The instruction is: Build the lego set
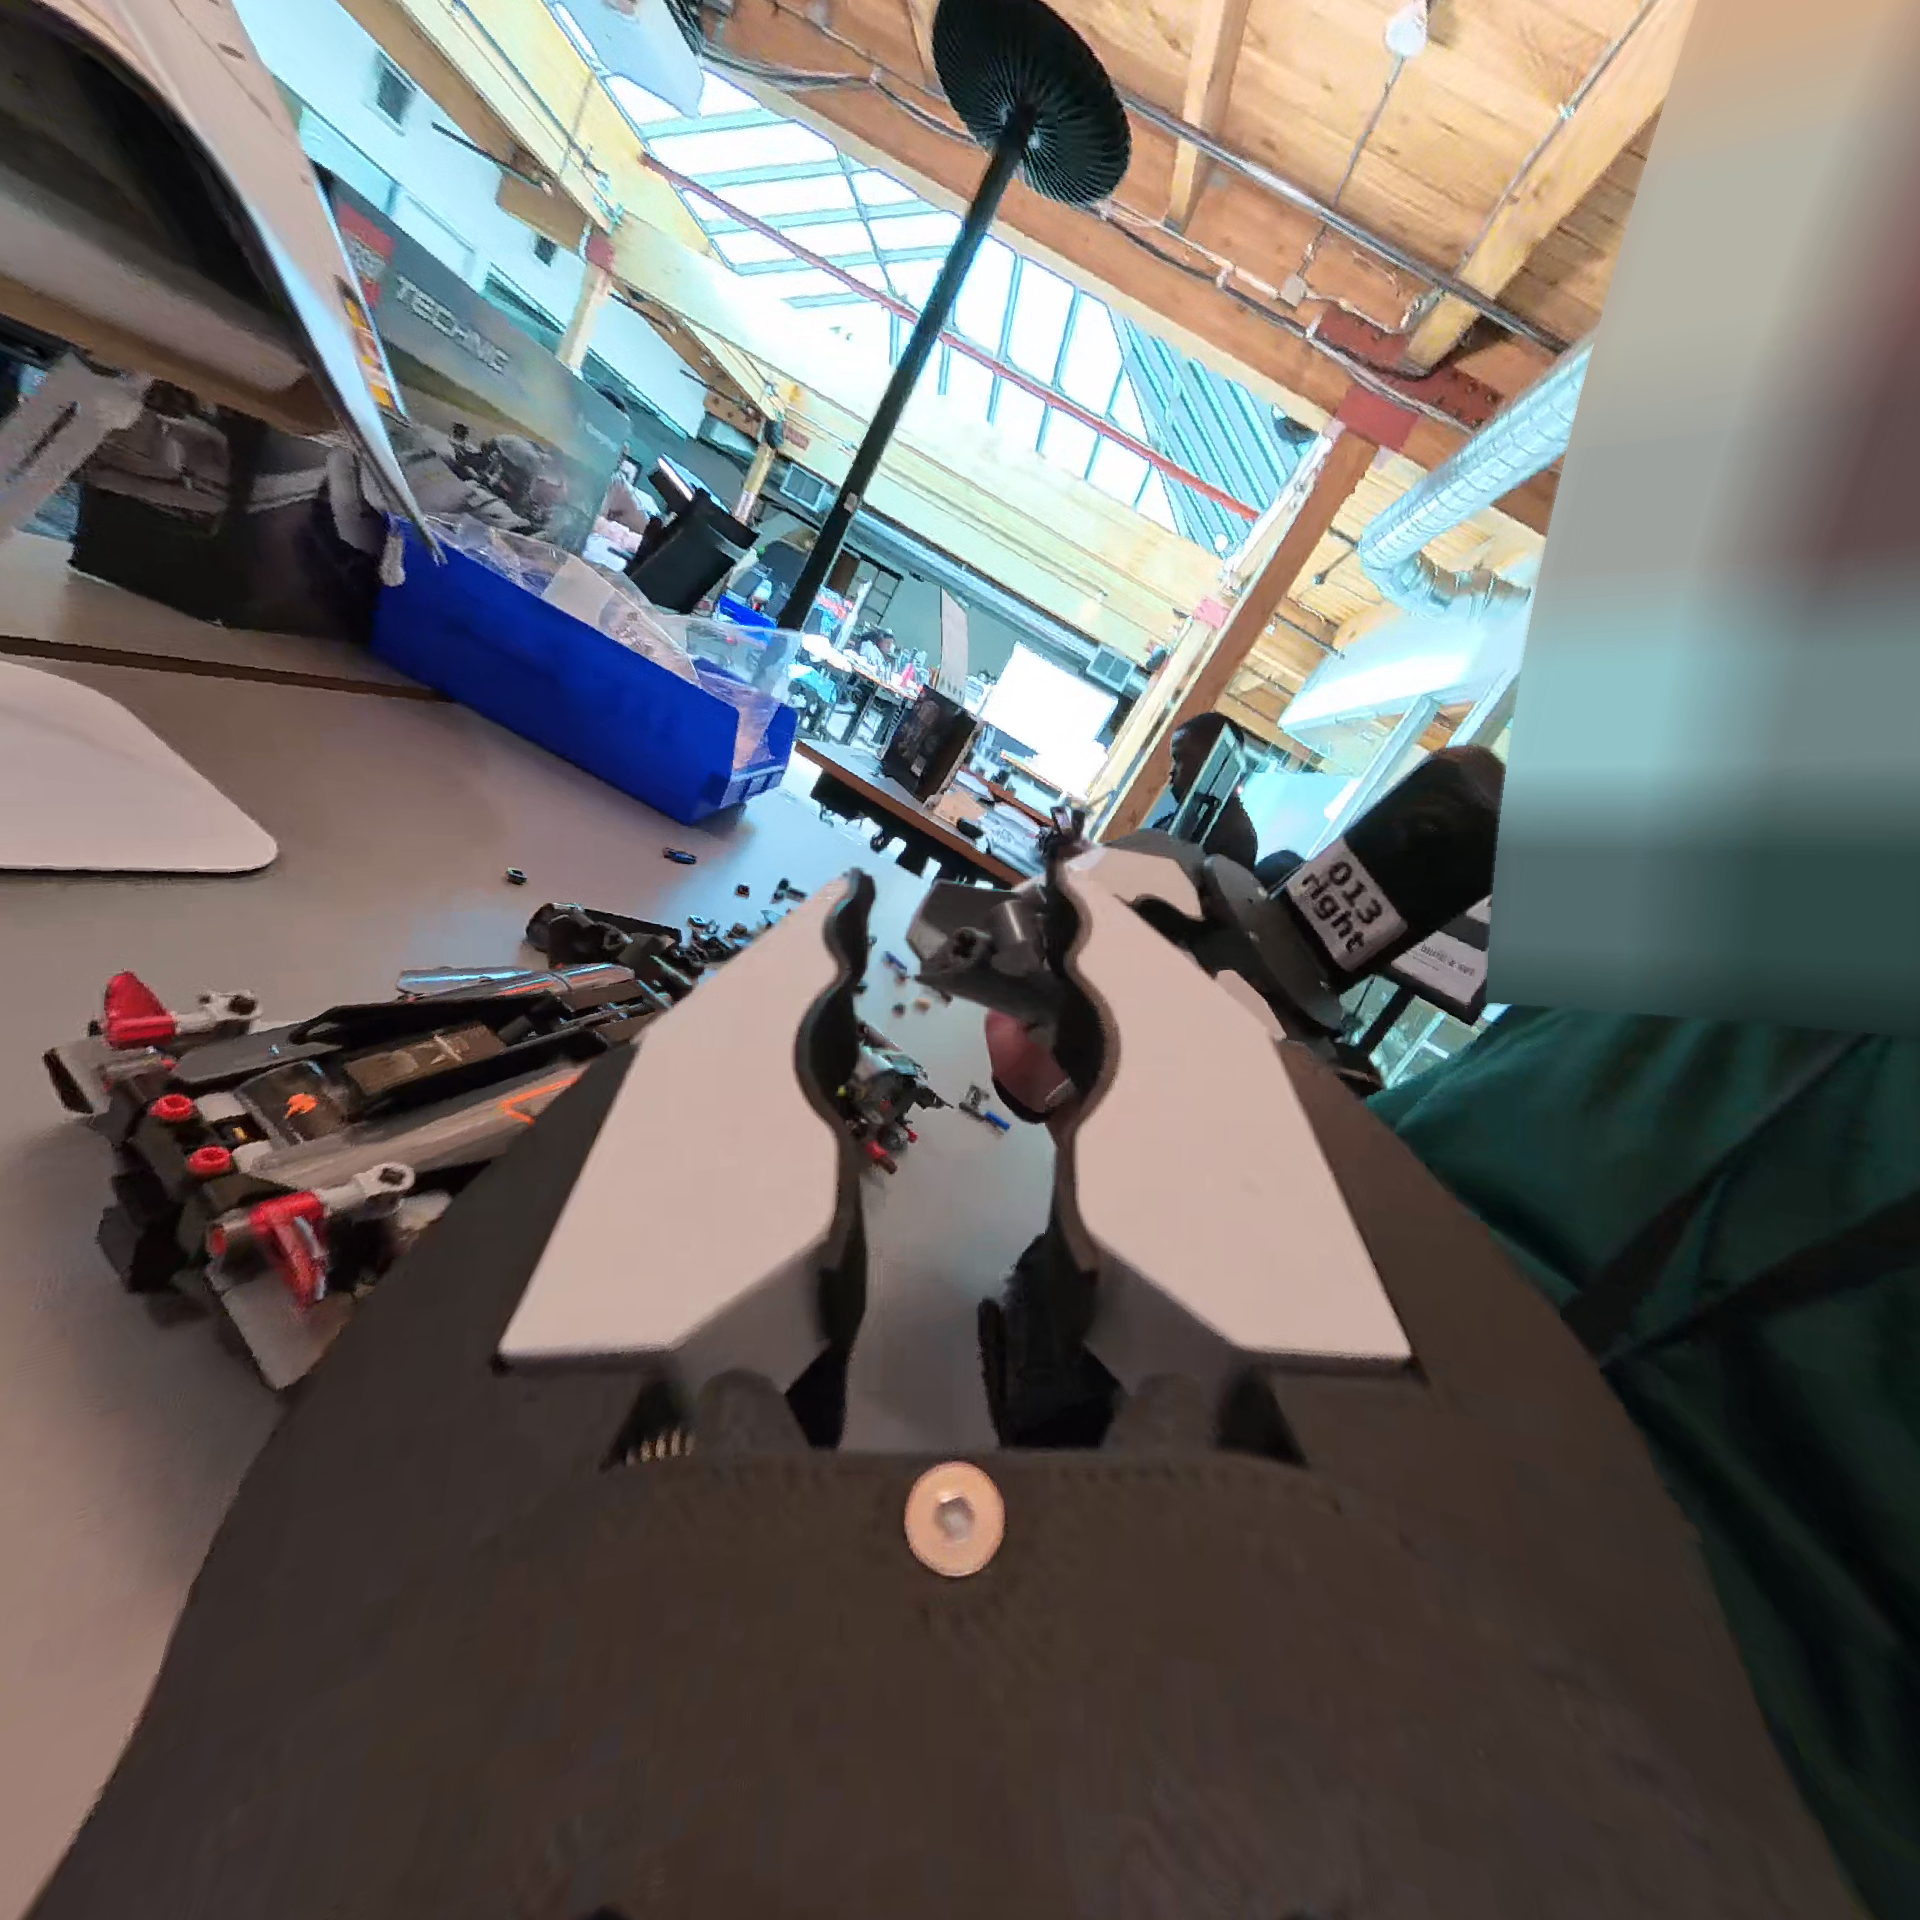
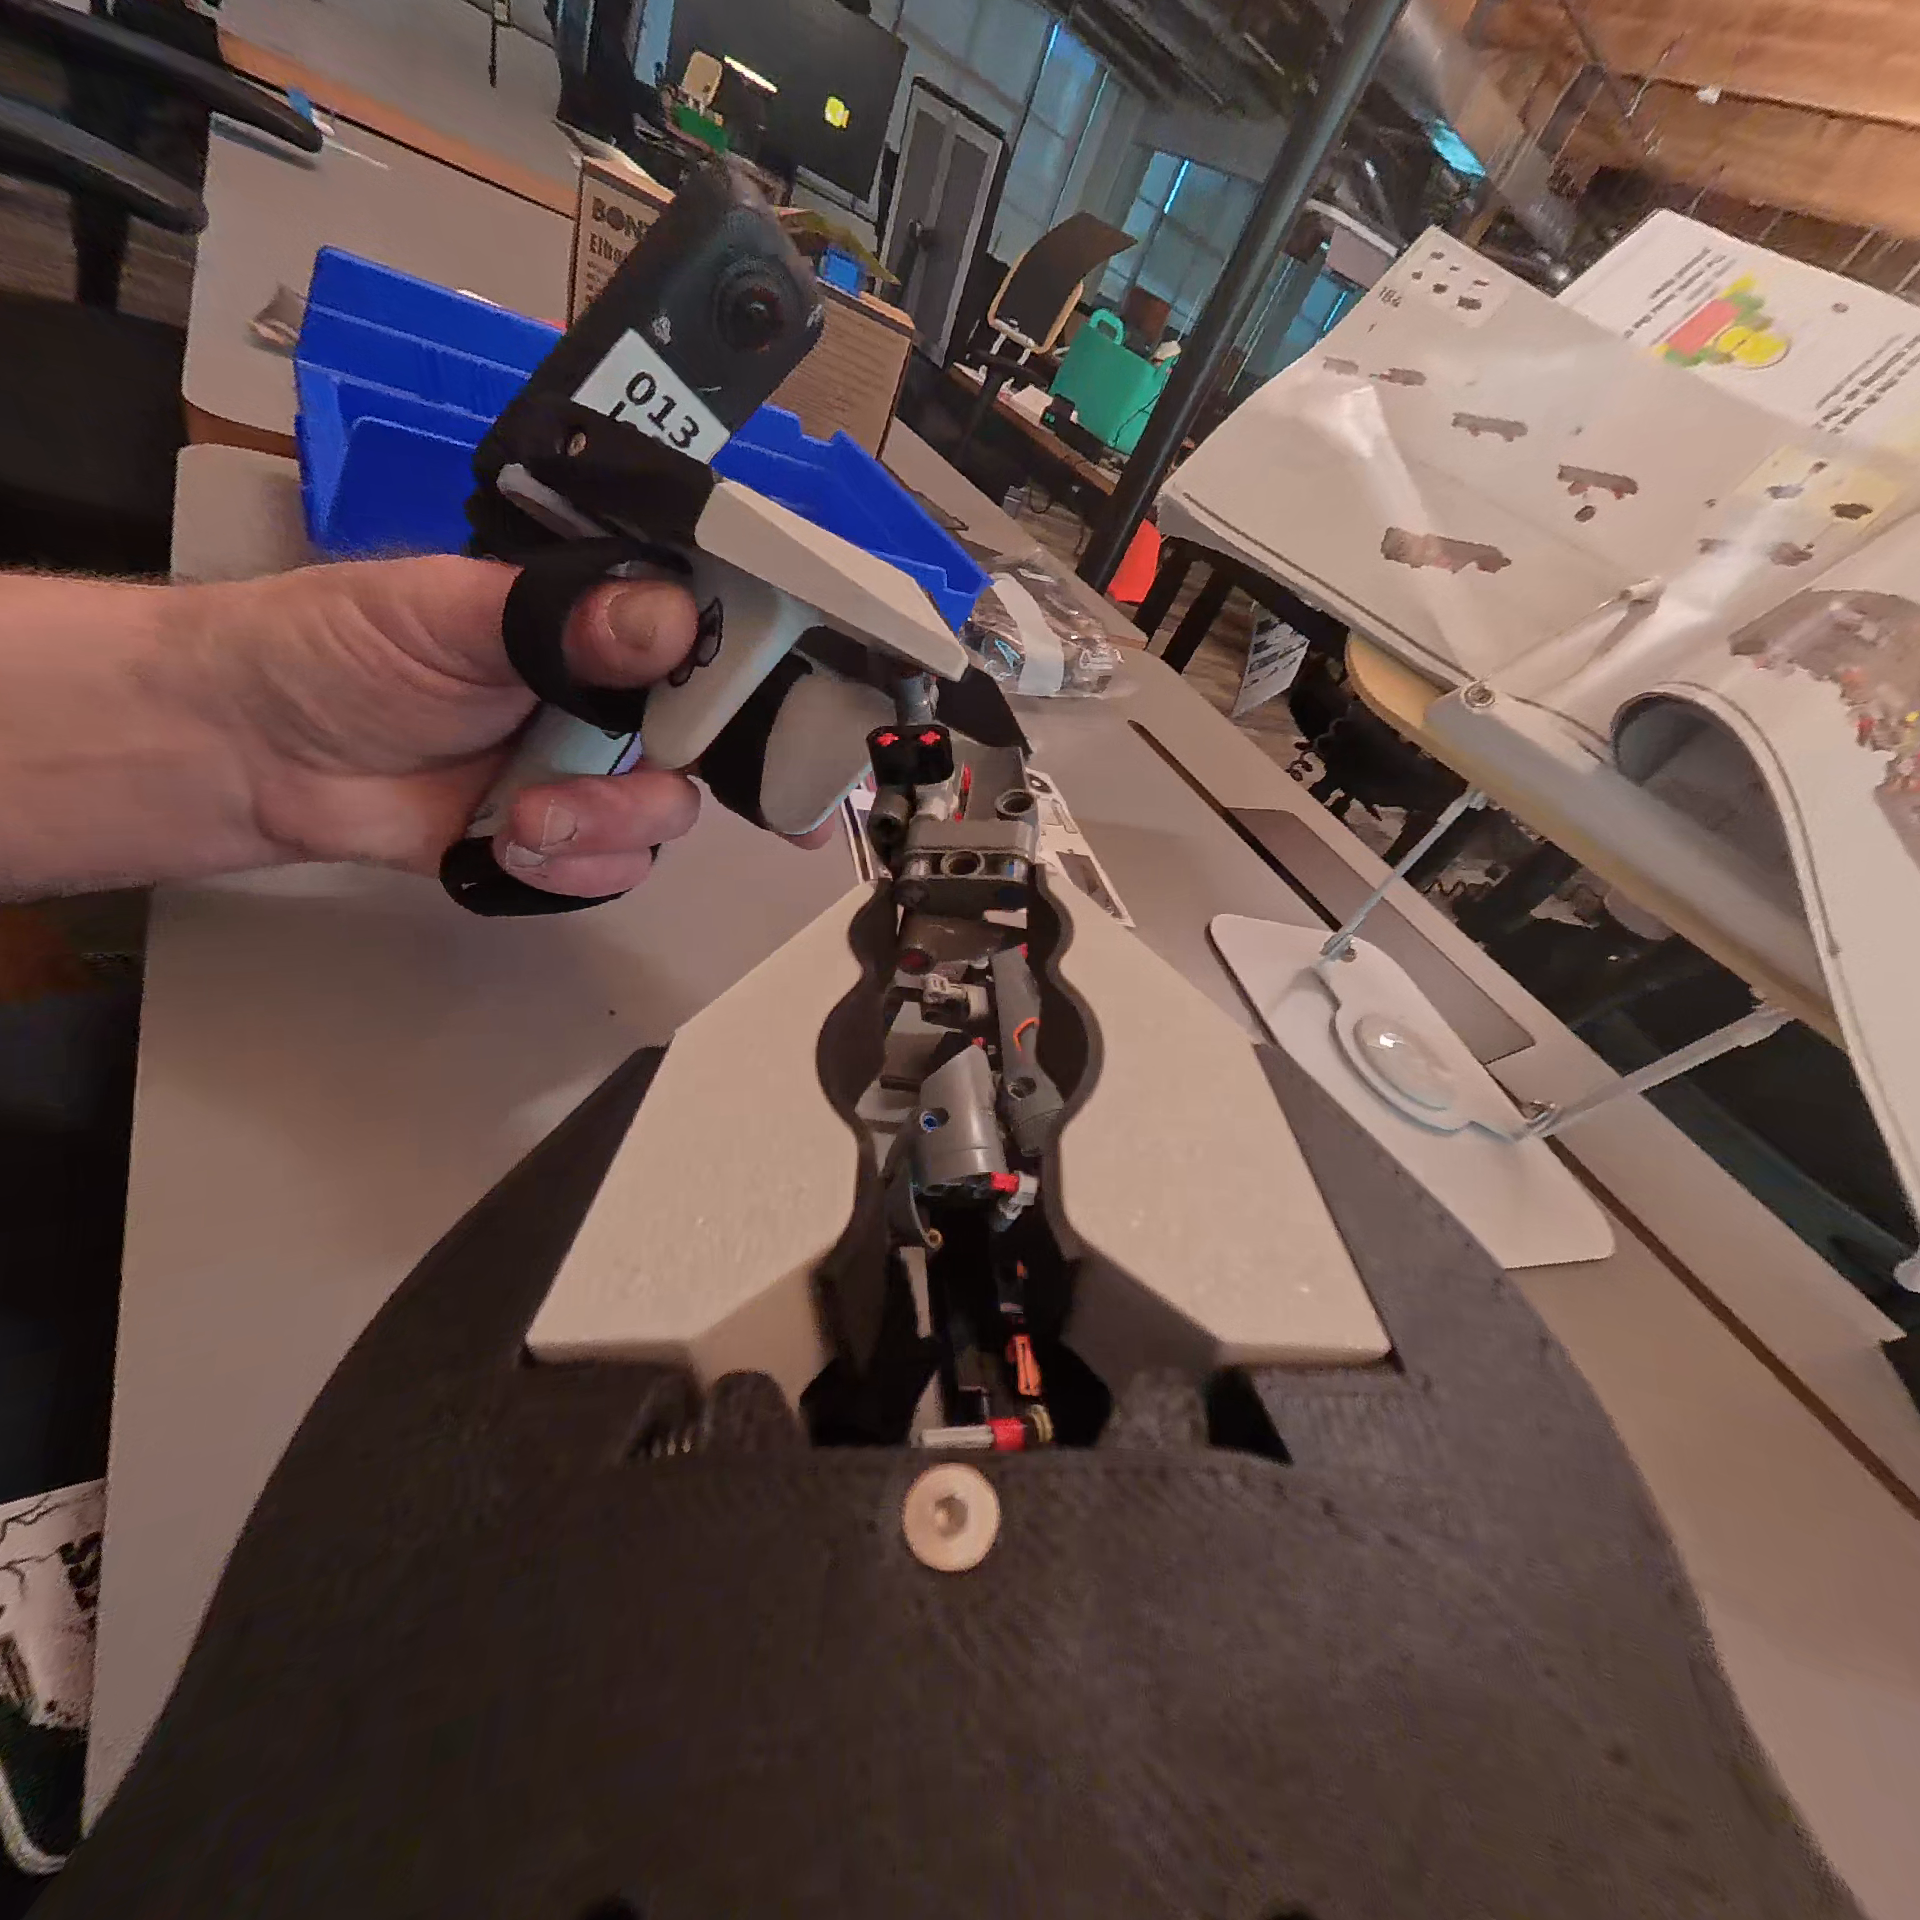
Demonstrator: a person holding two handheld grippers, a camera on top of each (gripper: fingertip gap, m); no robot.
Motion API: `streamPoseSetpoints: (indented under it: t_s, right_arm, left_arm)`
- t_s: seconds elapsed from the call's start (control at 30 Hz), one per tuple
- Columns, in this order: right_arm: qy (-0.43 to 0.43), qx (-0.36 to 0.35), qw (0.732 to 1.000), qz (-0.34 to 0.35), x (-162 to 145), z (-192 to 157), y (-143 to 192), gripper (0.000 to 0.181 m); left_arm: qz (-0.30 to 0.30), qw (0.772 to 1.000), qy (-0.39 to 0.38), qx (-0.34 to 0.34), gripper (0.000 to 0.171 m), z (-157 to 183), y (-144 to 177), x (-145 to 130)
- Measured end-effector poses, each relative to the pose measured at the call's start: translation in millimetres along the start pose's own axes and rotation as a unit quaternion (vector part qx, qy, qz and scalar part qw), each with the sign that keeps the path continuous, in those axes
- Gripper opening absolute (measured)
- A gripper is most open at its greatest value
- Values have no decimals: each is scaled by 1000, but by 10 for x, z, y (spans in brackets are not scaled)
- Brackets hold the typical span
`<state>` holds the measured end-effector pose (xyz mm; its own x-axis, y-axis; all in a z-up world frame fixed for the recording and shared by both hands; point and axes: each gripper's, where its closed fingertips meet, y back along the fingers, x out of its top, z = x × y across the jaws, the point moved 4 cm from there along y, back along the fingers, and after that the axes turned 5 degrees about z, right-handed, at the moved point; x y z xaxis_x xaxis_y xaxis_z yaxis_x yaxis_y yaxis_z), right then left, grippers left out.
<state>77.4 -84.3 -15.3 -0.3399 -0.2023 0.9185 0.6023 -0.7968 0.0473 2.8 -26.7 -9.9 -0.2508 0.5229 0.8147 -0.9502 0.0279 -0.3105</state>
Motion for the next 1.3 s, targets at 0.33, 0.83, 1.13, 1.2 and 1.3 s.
streamPoseSetpoints:
  t_s: [0.33,0.83,1.13,1.2,1.3]
  right_arm:
    - [59,-51,997,13,105,141,48,23]
    - [143,-40,988,27,165,13,51,31]
    - [170,121,978,-8,171,22,115,40]
    - [180,166,969,-34,98,14,76,39]
    - [191,202,958,-66,-11,47,4,40]
  left_arm:
    - [35,996,84,-23,40,44,-26,-82]
    - [55,989,75,-113,24,134,-137,33]
    - [-108,989,76,-64,23,-7,-235,7]
    - [-175,979,96,-46,24,-41,-268,-60]
    - [-244,963,106,-35,24,-36,-311,-103]
